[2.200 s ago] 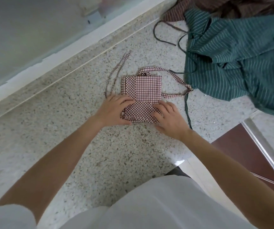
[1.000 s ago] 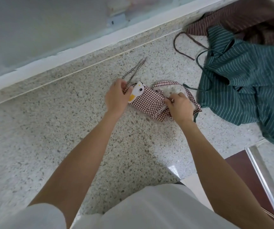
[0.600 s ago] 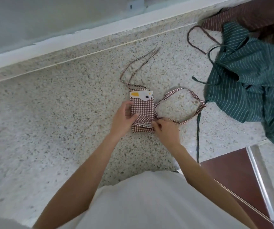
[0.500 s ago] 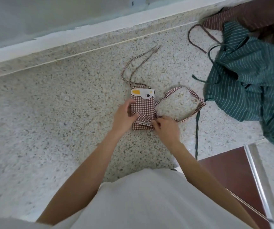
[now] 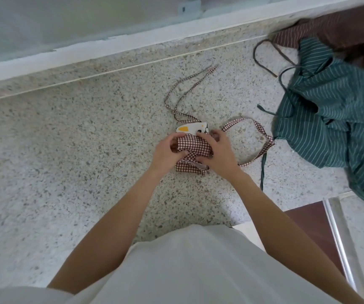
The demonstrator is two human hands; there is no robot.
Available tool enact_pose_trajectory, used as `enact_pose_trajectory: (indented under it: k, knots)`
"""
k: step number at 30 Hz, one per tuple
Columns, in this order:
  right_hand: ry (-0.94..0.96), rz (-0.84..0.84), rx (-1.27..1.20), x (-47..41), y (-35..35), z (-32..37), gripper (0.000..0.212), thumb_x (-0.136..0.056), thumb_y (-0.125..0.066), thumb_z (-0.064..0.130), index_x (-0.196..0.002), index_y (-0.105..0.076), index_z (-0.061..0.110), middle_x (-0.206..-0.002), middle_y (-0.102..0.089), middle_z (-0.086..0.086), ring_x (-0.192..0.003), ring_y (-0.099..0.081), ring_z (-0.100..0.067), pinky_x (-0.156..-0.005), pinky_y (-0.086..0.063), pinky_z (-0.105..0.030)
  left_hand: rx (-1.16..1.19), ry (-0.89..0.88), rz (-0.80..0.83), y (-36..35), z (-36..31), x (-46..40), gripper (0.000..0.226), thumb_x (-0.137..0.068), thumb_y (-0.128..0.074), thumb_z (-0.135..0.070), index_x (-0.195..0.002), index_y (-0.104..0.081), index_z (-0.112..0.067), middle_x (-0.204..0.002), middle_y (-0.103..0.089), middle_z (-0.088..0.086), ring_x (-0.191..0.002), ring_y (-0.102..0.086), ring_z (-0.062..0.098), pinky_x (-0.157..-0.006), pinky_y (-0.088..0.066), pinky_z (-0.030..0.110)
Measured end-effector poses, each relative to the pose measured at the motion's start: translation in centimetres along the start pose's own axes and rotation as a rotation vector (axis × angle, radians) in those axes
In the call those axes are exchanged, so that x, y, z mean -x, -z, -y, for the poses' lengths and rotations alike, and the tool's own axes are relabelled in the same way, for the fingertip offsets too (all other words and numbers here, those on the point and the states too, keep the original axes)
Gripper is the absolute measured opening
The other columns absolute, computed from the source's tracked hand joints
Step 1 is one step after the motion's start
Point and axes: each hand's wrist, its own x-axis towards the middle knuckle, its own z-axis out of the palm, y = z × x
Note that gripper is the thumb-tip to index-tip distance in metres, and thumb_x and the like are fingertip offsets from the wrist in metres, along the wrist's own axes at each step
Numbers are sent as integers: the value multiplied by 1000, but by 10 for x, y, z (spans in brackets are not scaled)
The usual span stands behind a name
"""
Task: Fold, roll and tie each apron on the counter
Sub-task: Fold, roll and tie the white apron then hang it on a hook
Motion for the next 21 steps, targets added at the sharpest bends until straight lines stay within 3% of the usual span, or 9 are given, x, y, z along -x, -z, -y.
enact_pose_trajectory:
  k: [5,9,13,17,19,21]
  knots:
    - [3,102,-181,-5,13,15,67,-78,-73,28,-136,-41,35,-118,-50,-8,-107,-44,-25,-93,-40,-41,92,-120,-50,19,-5,12,48,-74,-73,0,-116,-59,-17,-117,-62,1,-106,-59,12,-92,-48,21]
    - [167,-76,240,-1,9,20,56,-79,-71,34,-129,-49,23,-109,-66,-5,-100,-52,-27,-91,-33,-37,-198,-176,-68,23,7,18,52,-74,-76,-13,-122,-57,-18,-116,-63,1,-104,-58,14,-90,-47,27]
    - [333,-307,516,14,-3,10,38,-74,-75,36,-102,-64,12,-90,-69,-5,-87,-57,-29,-82,-31,-34,-457,-238,-67,12,16,22,48,-76,-75,-20,-121,-59,-16,-112,-62,6,-102,-58,22,-85,-45,31]
    - [423,-358,516,22,-2,2,35,-74,-73,37,-95,-63,12,-110,-60,-10,-109,-44,-29,-92,-32,-38,-536,-355,-180,4,24,31,38,-69,-78,-9,-105,-68,-17,-103,-59,5,-94,-55,23,-75,-47,32]
    - [467,-253,532,23,-2,-5,39,-73,-73,37,-101,-61,13,-123,-58,-8,-123,-42,-26,-104,-27,-42,-551,-412,-169,3,31,32,39,-65,-79,-6,-102,-69,-15,-111,-60,6,-101,-55,25,-84,-46,36]
    - [477,-150,542,23,-2,-11,45,-72,-76,35,-108,-60,13,-121,-62,-5,-122,-50,-24,-109,-24,-45,-548,-435,-102,4,36,31,40,-69,-75,-4,-107,-67,-15,-119,-62,3,-112,-56,25,-97,-42,44]
